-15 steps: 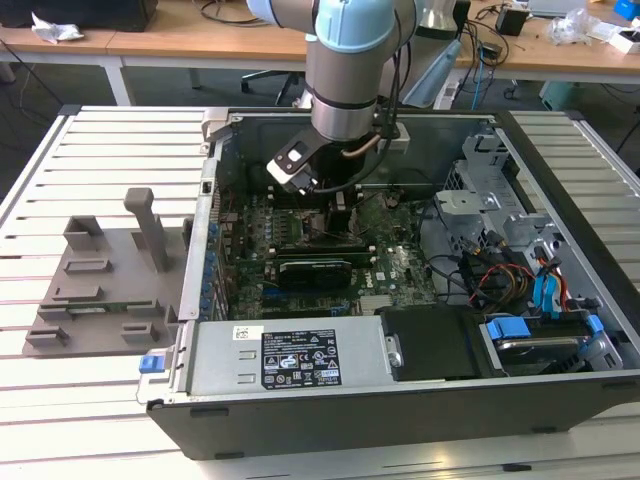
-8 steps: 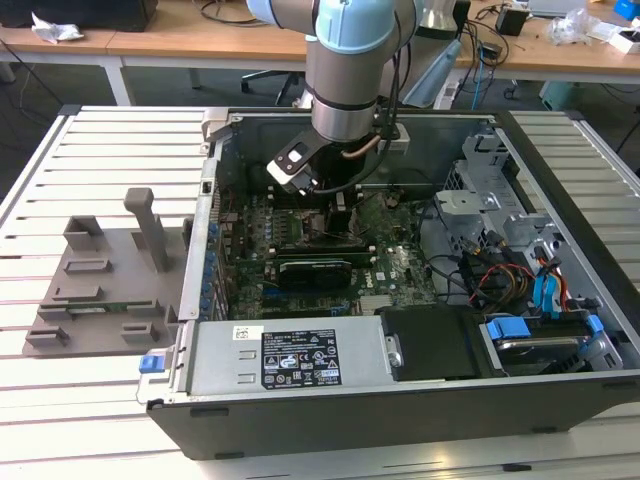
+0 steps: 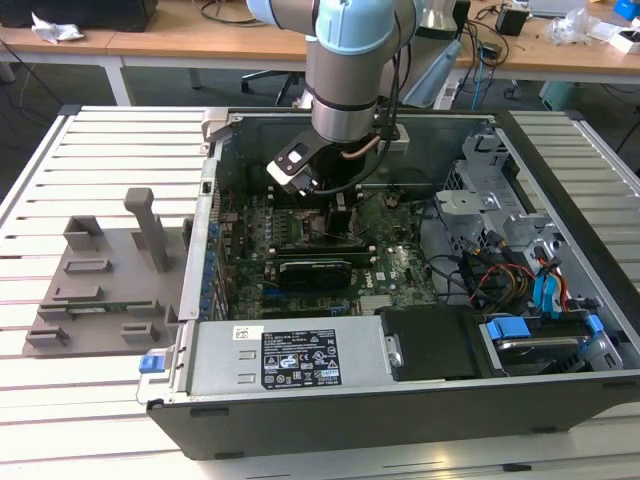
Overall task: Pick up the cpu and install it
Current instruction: 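Close the cpu cover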
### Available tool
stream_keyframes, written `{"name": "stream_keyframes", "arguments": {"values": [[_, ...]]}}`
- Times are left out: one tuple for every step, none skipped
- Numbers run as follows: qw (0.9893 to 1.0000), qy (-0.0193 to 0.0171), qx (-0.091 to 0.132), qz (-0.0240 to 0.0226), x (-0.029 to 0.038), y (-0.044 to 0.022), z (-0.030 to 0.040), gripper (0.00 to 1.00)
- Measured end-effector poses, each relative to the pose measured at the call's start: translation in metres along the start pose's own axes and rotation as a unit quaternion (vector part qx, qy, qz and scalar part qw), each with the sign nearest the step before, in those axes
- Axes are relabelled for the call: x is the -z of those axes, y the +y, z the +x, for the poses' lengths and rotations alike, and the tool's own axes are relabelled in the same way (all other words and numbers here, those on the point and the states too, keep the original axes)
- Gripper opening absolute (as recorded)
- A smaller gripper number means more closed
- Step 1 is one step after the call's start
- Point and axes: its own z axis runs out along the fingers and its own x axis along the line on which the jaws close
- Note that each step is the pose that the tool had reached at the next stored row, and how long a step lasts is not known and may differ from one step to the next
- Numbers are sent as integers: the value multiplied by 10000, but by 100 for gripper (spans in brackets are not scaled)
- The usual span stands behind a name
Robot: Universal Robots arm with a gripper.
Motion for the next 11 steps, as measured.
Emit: {"name": "stream_keyframes", "arguments": {"values": [[10000, -1, 0, 0, 1, 0, 18, 62], [10000, -1, 1, 0, 1, 0, 23, 62], [10000, 0, 0, 0, 1, -3, 24, 62], [10000, 0, -1, -1, 1, -6, 24, 62], [10000, 0, -1, -3, 1, -9, 24, 62], [10000, 0, -2, -5, 0, -13, 25, 62], [10000, 0, -3, -5, 0, -18, 25, 62], [10000, 0, -4, -5, 0, -20, 25, 62], [10000, 0, -4, -5, 0, -20, 24, 62], [10000, -1, -4, -5, 0, -20, 24, 62], [10000, -1, -4, -5, 8, -21, 23, 62]]}}
